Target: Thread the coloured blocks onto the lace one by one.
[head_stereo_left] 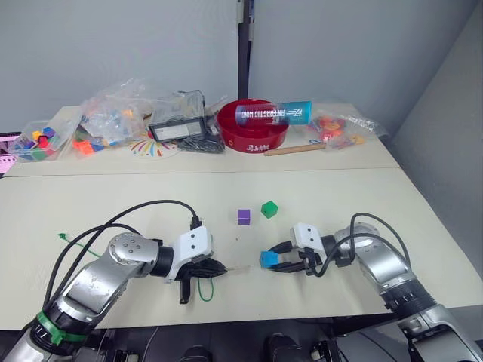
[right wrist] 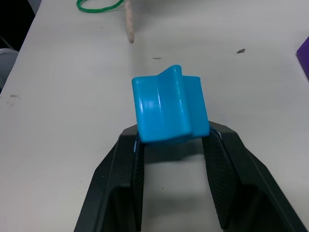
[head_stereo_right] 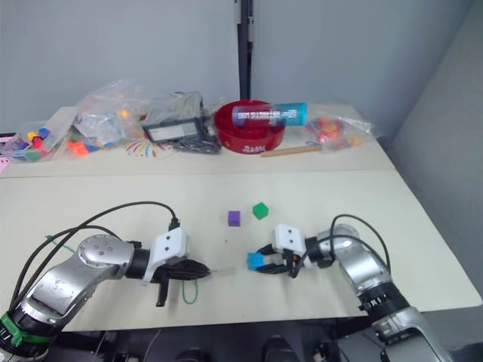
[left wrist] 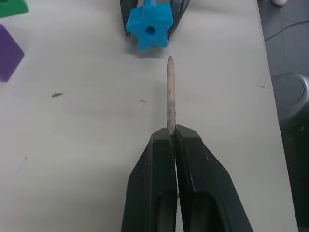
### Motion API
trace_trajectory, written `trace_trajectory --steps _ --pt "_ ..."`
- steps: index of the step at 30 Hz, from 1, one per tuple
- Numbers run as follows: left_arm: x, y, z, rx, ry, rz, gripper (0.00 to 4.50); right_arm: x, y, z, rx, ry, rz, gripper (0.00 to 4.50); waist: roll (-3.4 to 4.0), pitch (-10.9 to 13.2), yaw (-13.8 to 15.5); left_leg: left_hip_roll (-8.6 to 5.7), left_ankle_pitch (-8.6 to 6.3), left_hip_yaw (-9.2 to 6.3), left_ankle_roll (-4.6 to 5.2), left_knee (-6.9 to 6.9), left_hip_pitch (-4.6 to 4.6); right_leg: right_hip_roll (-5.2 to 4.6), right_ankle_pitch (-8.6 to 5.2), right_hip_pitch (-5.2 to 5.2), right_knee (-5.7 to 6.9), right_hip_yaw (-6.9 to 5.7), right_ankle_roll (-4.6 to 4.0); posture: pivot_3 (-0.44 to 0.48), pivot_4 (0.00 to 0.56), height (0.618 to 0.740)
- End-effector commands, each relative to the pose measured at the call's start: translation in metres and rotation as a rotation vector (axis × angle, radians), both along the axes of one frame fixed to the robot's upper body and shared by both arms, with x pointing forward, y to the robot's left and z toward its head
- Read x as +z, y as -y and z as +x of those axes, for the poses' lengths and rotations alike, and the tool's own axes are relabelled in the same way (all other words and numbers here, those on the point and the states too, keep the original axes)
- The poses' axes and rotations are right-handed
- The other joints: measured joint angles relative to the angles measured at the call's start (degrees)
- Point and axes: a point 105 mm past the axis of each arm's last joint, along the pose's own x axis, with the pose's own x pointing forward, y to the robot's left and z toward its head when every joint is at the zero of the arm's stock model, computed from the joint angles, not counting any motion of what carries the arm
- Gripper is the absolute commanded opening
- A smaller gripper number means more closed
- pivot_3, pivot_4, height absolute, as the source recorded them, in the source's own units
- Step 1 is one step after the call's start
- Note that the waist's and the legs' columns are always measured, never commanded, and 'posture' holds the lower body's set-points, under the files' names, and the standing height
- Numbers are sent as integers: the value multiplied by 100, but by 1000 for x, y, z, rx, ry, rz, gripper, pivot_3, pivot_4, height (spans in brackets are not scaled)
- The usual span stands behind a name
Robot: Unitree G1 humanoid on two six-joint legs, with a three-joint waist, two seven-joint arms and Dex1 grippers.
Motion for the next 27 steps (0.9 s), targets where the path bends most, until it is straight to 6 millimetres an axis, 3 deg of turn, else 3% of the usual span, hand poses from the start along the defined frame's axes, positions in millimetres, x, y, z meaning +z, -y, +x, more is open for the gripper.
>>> trace_trajectory --steps 1,10,27 --pt "3 4 8 -18 52 21 0 9 -6 -2 -16 31 23 1253 1 0 20 0 0 1 0 0 1 0 0 0 1 0 0 0 150 740" --pt "6 11 17 -26 86 72 0 0 -5 1 -63 89 -138 1253 1 -1 58 -1 0 2 0 9 1 1 0 1 4 1 0 0 150 740" --pt "5 20 19 -37 92 84 0 5 -12 -3 -80 120 -199 1253 1 -1 68 -1 0 0 0 38 -1 3 7 10 10 0 5 0 150 740"
